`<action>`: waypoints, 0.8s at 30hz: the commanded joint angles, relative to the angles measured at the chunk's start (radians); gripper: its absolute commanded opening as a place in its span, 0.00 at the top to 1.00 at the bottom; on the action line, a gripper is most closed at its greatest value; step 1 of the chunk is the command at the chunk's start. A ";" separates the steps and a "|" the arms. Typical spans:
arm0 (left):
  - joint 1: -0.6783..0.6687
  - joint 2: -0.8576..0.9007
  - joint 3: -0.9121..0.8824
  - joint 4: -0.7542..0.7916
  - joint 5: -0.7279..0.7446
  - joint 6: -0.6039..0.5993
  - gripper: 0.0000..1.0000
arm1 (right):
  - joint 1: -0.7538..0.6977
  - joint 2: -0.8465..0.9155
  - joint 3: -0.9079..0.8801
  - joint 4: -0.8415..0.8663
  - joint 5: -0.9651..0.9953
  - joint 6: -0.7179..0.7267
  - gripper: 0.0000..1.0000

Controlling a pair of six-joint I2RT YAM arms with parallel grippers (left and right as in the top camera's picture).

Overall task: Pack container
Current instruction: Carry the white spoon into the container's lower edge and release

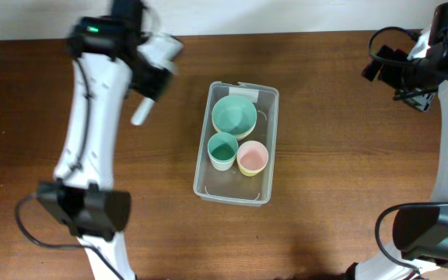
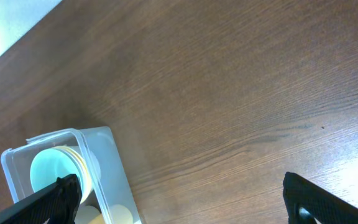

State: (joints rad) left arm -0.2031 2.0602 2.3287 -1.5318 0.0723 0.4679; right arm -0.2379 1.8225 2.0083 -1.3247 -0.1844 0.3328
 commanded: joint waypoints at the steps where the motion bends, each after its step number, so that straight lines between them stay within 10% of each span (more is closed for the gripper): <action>1: -0.142 -0.017 -0.006 -0.064 0.019 0.356 0.99 | 0.003 0.000 0.006 0.000 0.002 -0.003 0.01; 7: -0.340 -0.009 -0.239 -0.051 0.138 0.530 0.99 | 0.003 0.000 0.006 0.000 0.002 -0.003 0.01; 24: -0.537 -0.009 -0.490 0.077 0.103 0.529 0.90 | 0.003 0.000 0.006 0.000 0.002 -0.003 0.01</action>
State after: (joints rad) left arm -0.7448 2.0525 1.8523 -1.4723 0.1902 0.9771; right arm -0.2379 1.8225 2.0083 -1.3243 -0.1841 0.3332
